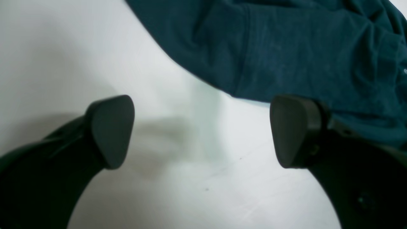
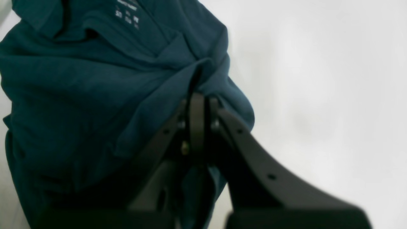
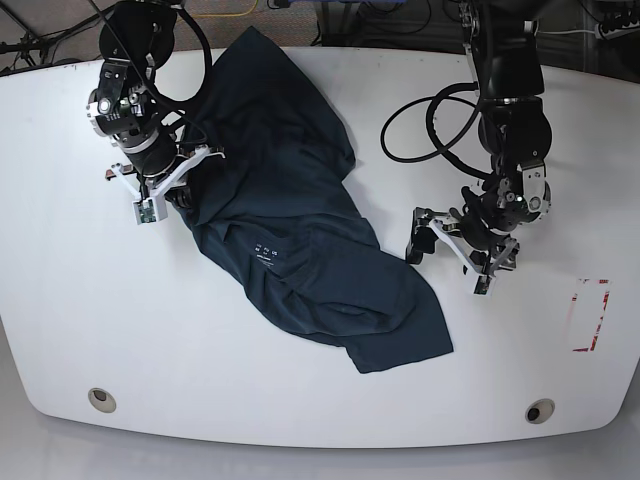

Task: Fold the T-shirt properly
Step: 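Grasp the hem corner with the left gripper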

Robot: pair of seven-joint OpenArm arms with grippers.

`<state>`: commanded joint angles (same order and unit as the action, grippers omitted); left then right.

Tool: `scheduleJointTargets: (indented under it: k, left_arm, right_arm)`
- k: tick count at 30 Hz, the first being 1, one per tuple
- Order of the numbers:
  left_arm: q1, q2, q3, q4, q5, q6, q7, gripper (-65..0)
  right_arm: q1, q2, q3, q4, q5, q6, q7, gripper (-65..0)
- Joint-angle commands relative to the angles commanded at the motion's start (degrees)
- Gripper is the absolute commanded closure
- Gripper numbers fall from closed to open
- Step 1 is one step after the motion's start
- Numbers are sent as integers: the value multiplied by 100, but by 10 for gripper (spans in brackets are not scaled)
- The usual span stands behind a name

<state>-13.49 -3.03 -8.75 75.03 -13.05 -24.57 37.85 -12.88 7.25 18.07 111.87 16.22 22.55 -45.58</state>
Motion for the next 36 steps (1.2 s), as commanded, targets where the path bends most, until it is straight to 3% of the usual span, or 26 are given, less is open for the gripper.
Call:
scheduleJointTargets:
  k: [26, 32, 36]
  left_arm:
    - [-818, 440, 0, -1609, -9, -18, -18, -650]
    - [-826, 545, 0, -1618, -9, -308, -18, -650]
    - [-826, 642, 0, -1618, 18, -343, -9, -647]
  right_arm:
    - [70, 0, 0, 0, 0, 18, 0, -13]
    - [62, 0, 0, -9, 0, 26, 0, -13]
    - [62, 0, 0, -9, 0, 26, 9, -13]
